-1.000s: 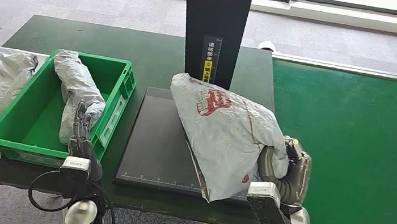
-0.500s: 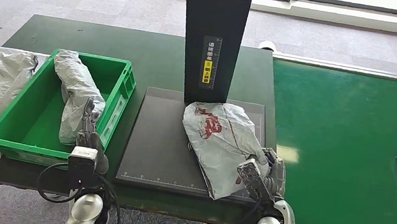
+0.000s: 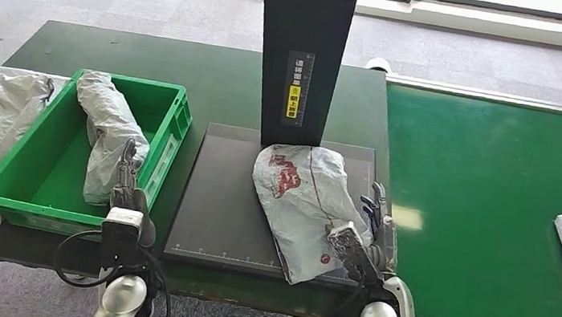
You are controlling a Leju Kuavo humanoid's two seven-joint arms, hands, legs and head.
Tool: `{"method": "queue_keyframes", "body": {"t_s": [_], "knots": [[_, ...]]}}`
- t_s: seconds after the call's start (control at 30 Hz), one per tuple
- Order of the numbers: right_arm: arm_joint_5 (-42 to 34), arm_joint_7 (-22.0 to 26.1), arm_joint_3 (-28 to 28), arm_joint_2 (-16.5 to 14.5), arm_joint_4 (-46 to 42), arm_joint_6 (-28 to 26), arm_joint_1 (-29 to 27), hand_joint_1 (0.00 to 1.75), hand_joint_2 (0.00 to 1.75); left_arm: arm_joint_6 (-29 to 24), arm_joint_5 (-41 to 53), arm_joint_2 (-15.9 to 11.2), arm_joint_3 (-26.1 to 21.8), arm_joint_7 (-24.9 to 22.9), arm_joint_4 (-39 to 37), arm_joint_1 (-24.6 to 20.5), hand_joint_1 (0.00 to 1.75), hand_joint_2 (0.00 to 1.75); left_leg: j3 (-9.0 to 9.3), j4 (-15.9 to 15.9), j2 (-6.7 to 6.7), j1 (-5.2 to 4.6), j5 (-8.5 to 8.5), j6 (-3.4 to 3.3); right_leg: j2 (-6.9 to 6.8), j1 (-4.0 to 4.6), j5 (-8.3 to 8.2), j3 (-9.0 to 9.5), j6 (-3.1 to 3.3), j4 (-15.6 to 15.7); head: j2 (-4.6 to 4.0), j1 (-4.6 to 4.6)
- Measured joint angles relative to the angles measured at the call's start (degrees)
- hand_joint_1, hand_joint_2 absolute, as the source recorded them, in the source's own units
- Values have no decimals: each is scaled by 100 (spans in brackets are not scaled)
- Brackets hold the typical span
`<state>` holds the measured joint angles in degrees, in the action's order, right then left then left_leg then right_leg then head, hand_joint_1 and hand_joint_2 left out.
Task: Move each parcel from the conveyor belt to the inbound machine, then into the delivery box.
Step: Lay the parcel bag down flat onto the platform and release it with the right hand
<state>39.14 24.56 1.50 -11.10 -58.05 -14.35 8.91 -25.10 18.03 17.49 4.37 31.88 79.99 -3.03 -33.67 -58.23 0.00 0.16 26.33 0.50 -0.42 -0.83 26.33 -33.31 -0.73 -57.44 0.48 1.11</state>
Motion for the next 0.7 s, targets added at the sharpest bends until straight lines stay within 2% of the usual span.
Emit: {"method": "queue_keyframes", "body": {"t_s": [0.4, 0.7], "knots": [[-458, 210, 25, -17, -871, 850, -409, 0, 175, 43, 163, 0, 0, -148, -139, -83, 0, 0, 0, 0, 0, 0, 0, 0, -1, 0, 0, 0, 0, 0, 0, 0], [-936, 104, 285, 105, -2151, 1126, -1022, 0, 175, -542, 485, -2, 0, -455, -180, -51, 0, 0, -4, 0, 0, 0, 4, 0, 0, 0, 2, -3, 0, 1, 0, 0]]}}
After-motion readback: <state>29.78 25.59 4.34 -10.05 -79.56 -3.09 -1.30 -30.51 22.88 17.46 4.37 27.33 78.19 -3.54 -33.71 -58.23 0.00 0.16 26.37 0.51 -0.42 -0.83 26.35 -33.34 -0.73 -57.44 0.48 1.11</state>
